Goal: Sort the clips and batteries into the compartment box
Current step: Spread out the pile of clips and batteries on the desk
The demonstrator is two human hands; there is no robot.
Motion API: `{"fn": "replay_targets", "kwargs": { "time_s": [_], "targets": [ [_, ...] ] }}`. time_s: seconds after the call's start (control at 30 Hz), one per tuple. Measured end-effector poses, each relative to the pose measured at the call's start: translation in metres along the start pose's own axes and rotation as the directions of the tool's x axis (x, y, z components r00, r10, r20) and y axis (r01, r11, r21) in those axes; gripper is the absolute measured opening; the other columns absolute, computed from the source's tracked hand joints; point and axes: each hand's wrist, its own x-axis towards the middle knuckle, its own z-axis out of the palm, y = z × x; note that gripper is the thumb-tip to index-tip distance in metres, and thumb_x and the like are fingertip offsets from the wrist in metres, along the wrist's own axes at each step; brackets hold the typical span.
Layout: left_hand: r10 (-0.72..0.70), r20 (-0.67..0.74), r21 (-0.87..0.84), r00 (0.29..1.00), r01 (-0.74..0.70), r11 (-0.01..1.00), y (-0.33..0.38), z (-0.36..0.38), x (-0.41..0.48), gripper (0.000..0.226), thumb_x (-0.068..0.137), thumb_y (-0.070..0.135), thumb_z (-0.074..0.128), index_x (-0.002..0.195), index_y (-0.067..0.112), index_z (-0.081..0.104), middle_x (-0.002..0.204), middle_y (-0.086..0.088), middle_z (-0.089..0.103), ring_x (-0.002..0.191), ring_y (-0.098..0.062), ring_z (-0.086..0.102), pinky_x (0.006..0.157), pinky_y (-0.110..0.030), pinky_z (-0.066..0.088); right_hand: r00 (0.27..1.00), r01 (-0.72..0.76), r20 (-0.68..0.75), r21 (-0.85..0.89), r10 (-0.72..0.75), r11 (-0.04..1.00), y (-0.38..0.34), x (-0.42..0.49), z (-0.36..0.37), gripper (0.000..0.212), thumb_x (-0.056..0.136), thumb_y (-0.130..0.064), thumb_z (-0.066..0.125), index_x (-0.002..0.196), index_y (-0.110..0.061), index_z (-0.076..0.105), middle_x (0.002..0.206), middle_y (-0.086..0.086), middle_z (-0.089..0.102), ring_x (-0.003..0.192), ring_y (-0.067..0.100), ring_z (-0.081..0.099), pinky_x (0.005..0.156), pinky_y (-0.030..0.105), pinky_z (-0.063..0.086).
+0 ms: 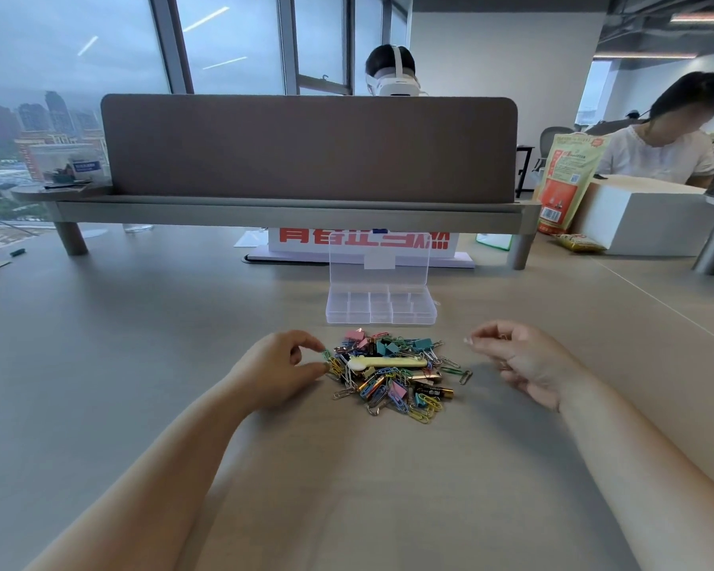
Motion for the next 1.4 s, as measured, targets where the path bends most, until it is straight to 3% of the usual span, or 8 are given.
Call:
{"fn": "replay_targets", "kwargs": {
  "time_s": [0.07,0.2,0.6,0.8,1.0,1.13,1.27,1.4],
  "targets": [
    [0.017,0.05,0.067,0.999,-0.021,0.998,-0.003,-0.002,0.0,0.042,0.083,0.04,0.066,0.123,0.034,0.057,0.063,0.007,0.035,0.057,-0.011,0.038,0.06,-0.027,0.032,0.994,0.096,0.076,-0.342,-0.075,0.935,0.0,-0.003,-0.002,0.018,0.073,-0.018,0.078,0.089,-0.017,0.07,0.065,-0.003,0.04,0.056,0.009,0.031,0.049,0.019,0.025],
    [0.031,0.064,0.266,0.997,-0.047,0.963,-0.001,0.001,-0.001,0.047,0.086,0.055,0.053,0.131,0.044,0.047,0.063,0.011,0.039,0.064,-0.01,0.043,0.054,-0.026,0.031,0.982,0.157,0.176,-0.568,-0.068,0.808,-0.006,-0.008,0.003,0.032,0.072,-0.018,0.081,0.101,-0.026,0.07,0.061,-0.006,0.032,0.054,0.005,0.035,0.05,0.011,0.027],
    [0.058,-0.07,0.228,0.996,-0.04,0.973,0.009,0.01,-0.001,0.019,0.083,0.051,0.061,0.099,0.045,0.07,0.065,0.009,0.048,0.061,-0.005,0.046,0.05,-0.024,0.029,0.956,0.254,0.06,-0.663,-0.288,0.704,0.004,-0.009,0.023,0.002,0.08,-0.018,0.074,0.081,-0.02,0.074,0.044,-0.016,0.047,0.052,0.003,0.042,0.05,0.014,0.032],
    [0.071,-0.085,0.182,0.994,-0.054,0.982,0.009,0.007,-0.004,0.011,0.079,0.049,0.067,0.079,0.038,0.067,0.057,0.007,0.042,0.055,-0.005,0.041,0.05,-0.024,0.028,0.951,0.271,0.093,-0.707,-0.295,0.653,0.009,-0.006,0.021,0.018,0.085,-0.019,0.068,0.07,-0.027,0.061,0.051,-0.008,0.042,0.051,0.006,0.038,0.054,0.023,0.032],
    [0.062,-0.05,0.084,0.997,-0.058,0.995,0.004,0.005,-0.001,0.013,0.084,0.036,0.065,0.072,0.034,0.061,0.049,0.006,0.036,0.05,-0.009,0.035,0.053,-0.026,0.027,0.992,0.12,-0.027,-0.19,-0.127,0.974,0.0,-0.006,0.016,0.017,0.088,-0.013,0.057,0.071,-0.013,0.056,0.062,0.001,0.041,0.053,0.012,0.03,0.044,0.022,0.024],
    [-0.069,-0.03,-0.212,0.997,0.061,0.975,0.014,0.003,-0.002,0.014,0.088,0.022,0.061,0.075,0.017,0.061,0.054,0.006,0.041,0.049,-0.011,0.033,0.049,-0.024,0.028,0.995,-0.093,0.073,0.432,0.068,0.897,-0.006,-0.003,0.008,0.013,0.075,-0.007,0.048,0.069,-0.014,0.04,0.057,0.006,0.042,0.037,0.008,0.03,0.031,0.013,0.013],
    [-0.247,0.241,-0.784,0.938,0.339,0.52,0.028,-0.005,-0.005,0.015,0.09,0.01,0.045,0.075,0.01,0.05,0.07,-0.004,0.053,0.047,-0.008,0.031,0.035,-0.016,0.022,0.988,-0.145,0.134,0.624,0.078,0.768,-0.007,-0.006,0.005,0.025,0.046,-0.01,0.05,0.066,-0.013,0.036,0.06,0.01,0.043,0.038,0.011,0.037,0.028,0.01,0.017],
    [-0.215,0.441,-0.872,0.871,0.473,0.127,0.031,-0.011,-0.006,0.018,0.088,0.011,0.043,0.09,-0.002,0.056,0.056,-0.002,0.055,0.037,-0.002,0.039,0.031,-0.009,0.034,0.986,-0.163,0.125,0.619,0.108,0.768,-0.007,-0.009,0.005,0.003,0.059,-0.013,0.034,0.062,-0.011,0.034,0.059,0.012,0.048,0.04,0.011,0.041,0.029,0.011,0.016]
  ]
}}
